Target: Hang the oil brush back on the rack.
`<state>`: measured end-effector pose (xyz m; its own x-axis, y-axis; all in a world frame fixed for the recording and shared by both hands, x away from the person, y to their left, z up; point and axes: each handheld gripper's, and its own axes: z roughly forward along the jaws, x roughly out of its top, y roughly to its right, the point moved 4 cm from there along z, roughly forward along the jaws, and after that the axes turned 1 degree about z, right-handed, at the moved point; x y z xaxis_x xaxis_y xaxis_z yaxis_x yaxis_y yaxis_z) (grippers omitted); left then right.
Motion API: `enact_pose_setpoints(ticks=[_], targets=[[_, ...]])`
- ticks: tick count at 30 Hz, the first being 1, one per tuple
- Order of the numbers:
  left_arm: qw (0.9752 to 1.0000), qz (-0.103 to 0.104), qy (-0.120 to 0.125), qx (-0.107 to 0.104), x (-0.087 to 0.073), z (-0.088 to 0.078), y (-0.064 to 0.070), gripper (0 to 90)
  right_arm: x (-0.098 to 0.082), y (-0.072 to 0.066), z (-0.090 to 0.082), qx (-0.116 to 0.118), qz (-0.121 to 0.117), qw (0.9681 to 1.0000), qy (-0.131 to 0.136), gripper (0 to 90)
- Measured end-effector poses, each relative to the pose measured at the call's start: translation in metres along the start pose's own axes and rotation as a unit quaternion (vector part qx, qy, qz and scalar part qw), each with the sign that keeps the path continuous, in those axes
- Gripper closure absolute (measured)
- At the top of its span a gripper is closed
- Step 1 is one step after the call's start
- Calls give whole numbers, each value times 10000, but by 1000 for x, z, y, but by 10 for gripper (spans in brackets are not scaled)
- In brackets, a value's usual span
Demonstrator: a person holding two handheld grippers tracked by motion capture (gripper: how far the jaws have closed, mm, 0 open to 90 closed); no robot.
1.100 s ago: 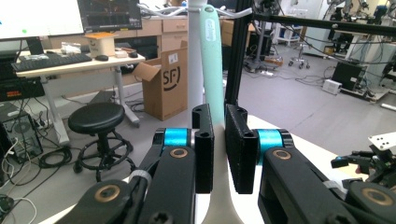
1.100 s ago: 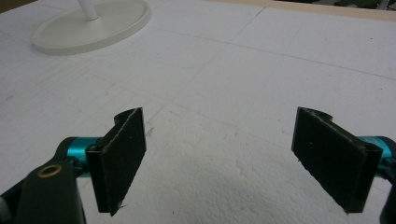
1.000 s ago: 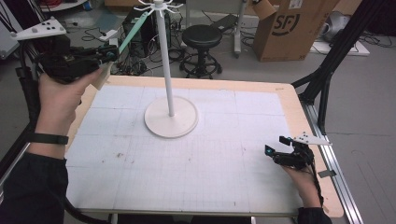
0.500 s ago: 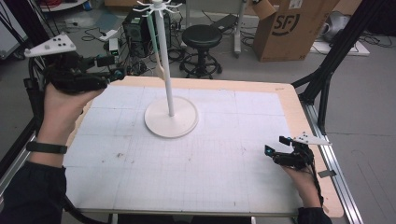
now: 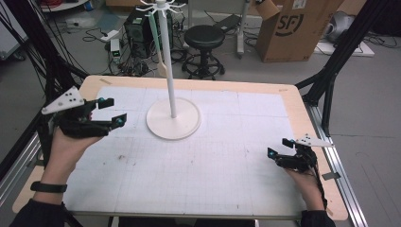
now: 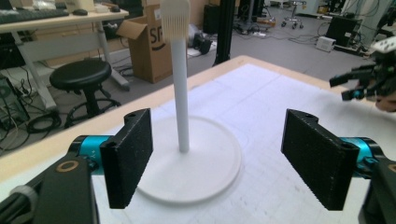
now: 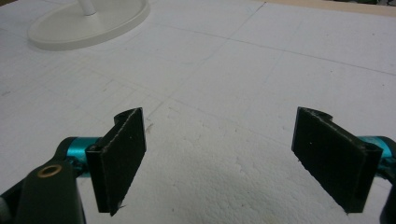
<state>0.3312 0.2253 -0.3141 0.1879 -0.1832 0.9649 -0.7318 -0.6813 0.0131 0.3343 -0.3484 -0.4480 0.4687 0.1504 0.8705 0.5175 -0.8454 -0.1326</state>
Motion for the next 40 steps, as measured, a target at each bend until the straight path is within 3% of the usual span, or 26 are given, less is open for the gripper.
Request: enact_pose_setpoints(ticks=[3, 7, 12, 19, 22, 26, 30, 40], targets=[[9999, -112, 55, 13, -23, 2, 1, 224, -1, 0, 0, 5, 14, 10000, -26, 168], [9998, -176, -50, 78, -50, 7, 2, 212, -1, -1, 1, -1, -10, 10000, -40, 168], [9995, -309, -72, 27, -70, 10, 3, 199, -2, -1, 2, -17, -4, 10000, -70, 168], [9996, -244, -85, 121, -87, 11, 8, 192, -2, -1, 2, -5, -14, 10000, -92, 168], [9993, -356, 5, 89, -94, 11, 8, 192, -2, -1, 2, -13, -40, 9999, -97, 168], [9995, -294, -88, 49, -102, 15, 12, 195, -3, -1, 3, -18, -37, 9999, -128, 168], [9996, -231, -132, 101, -104, 17, 12, 194, -4, -1, 4, -37, -28, 9998, -169, 168], [9992, -359, -94, 133, -109, 15, 9, 192, -5, -2, 7, -50, -137, 9996, -231, 167]])
